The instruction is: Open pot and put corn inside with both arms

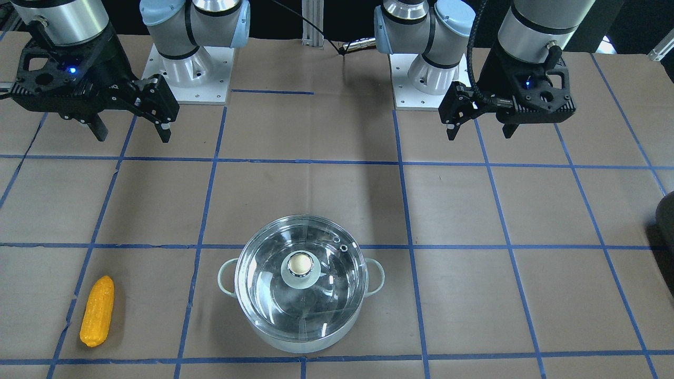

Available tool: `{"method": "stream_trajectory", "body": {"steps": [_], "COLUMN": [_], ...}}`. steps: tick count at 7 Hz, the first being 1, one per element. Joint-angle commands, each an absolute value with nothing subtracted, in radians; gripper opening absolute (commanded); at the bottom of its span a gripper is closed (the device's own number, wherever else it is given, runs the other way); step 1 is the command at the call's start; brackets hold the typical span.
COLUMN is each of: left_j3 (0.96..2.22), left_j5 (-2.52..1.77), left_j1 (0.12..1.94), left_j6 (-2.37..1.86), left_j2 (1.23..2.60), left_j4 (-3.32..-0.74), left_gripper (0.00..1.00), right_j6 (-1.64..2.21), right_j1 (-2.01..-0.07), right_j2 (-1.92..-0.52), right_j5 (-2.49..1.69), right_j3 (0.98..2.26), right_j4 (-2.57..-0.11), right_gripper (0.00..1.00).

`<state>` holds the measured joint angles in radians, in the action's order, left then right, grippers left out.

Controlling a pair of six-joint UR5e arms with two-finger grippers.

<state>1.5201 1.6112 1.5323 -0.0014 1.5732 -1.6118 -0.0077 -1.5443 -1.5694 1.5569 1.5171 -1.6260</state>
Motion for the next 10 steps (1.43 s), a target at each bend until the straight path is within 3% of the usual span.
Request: {"method": "stream_trajectory", "body": {"steps": [1,4,6,10], "left_j3": [1.522,1.487,1.396,1.082], "left_j5": [1.609,1.609,1.597,1.577], "left_j1": [1.532,1.535,1.613,1.837], "left_j6": [0.002,-0.012,-0.014,-0.245], "left_j2": [1.574,1.612,1.681,2.091], "left_j4": [-1.612,-1.594,-1.554,-1.396], "left_gripper": [1.0,1.0,1.0,1.0], "right_j6": [-0.009,-0.027,-0.166,-0.339], "right_j1": [-1.543,-1.493,-1.422,-1.325], "right_j2": [-1.569,-1.554,-1.408,-1.058], "right_j5": [1.557,1.569,1.555,1.565], "right_j3": [1.517,1.473,1.422,1.494], "right_j4": [-1.625,-1.612,-1.627,-2.03], "right_gripper": [1.0,1.0,0.97,0.98]}}
